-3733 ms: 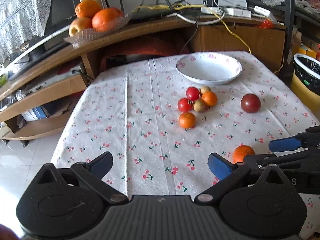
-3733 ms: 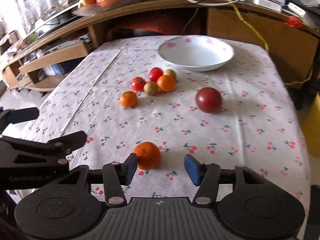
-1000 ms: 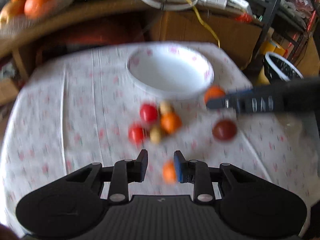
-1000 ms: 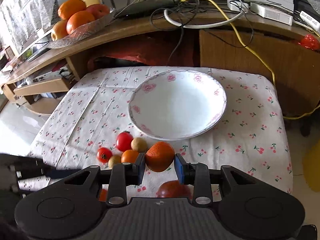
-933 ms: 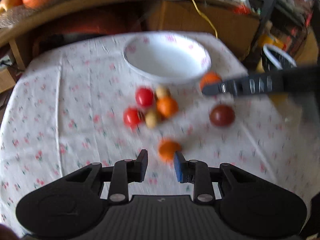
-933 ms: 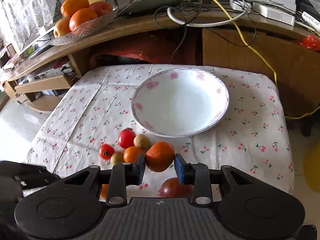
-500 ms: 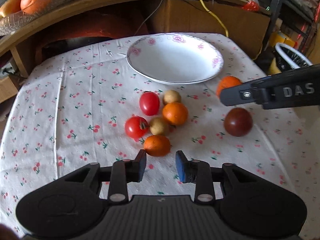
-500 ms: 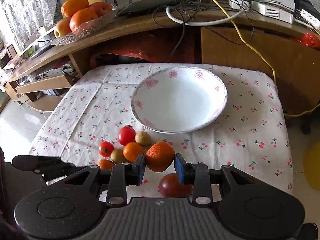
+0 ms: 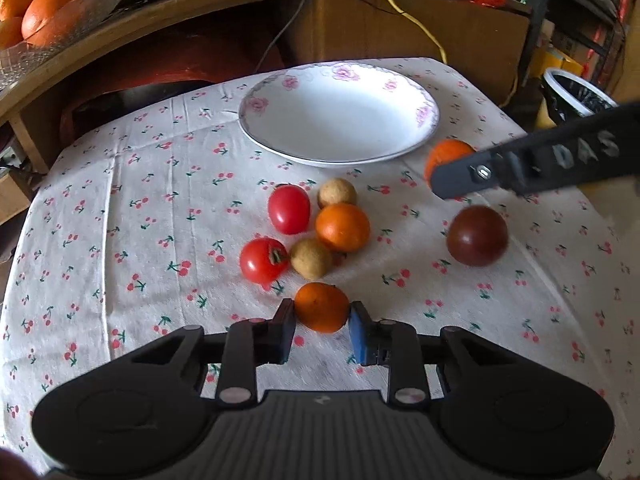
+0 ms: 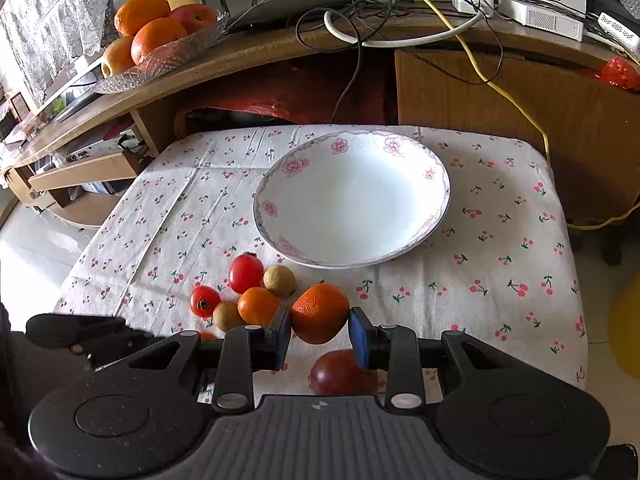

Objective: Organize fruits
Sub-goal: 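Carry both tangerines into the white bowl and open both grippers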

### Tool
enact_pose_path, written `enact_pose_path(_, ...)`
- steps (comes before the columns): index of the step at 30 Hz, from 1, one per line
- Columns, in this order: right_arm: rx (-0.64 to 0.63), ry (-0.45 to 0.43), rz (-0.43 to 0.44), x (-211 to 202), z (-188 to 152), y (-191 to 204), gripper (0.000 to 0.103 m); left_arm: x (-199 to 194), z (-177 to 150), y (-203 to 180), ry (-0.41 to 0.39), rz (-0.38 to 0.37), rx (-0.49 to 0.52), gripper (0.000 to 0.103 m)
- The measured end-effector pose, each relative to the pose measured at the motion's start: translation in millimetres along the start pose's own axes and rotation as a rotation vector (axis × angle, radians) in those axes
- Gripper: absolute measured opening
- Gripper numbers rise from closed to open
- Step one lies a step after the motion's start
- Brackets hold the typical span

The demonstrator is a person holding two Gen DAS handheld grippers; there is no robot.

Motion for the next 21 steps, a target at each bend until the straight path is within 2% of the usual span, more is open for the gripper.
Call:
enact_pose_path(3, 0.0, -0.006, 0.0, 2.7, 3.8, -1.2, 0.027, -8.9, 7.0, 1.3, -0.031, -0.008, -0.014, 0.037)
enact_pose_path(10, 0.002, -0.026, -0.008, 19.5, 18.8, -4.2, 0.027, -10.6, 53.3, 19.3, -0.114, 0.013, -0.049, 0.037)
enact_pose_path(15, -0.002, -0.033, -0.006, 28.0, 27.4, -7.4, 0.027, 9.6, 73.5, 24.7, -0.113, 0.014, -0.048, 0.037)
enact_pose_path(18, -0.025, -0.045, -0.03, 32.1, 32.3, -7.7, 0.027, 19.4, 78.5, 25.3, -0.105, 0.016, -0.046, 0.037)
enact_pose_path(21, -0.023, -0.037, -0.017, 36.0, 34.4, -12.0, 0.028, 25.0, 80.2, 25.7, -0.096, 0.011, -0.045, 0.037)
Point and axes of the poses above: each gripper's, at about its wrist camera, not at the fingertips, and x roughly the way its jaws point, y to its left, z to its top, the point moved 2 cm from there along x, roughly the way its jaws point, and after that the axes turned 8 degrees about x, right-handed, at the moved point
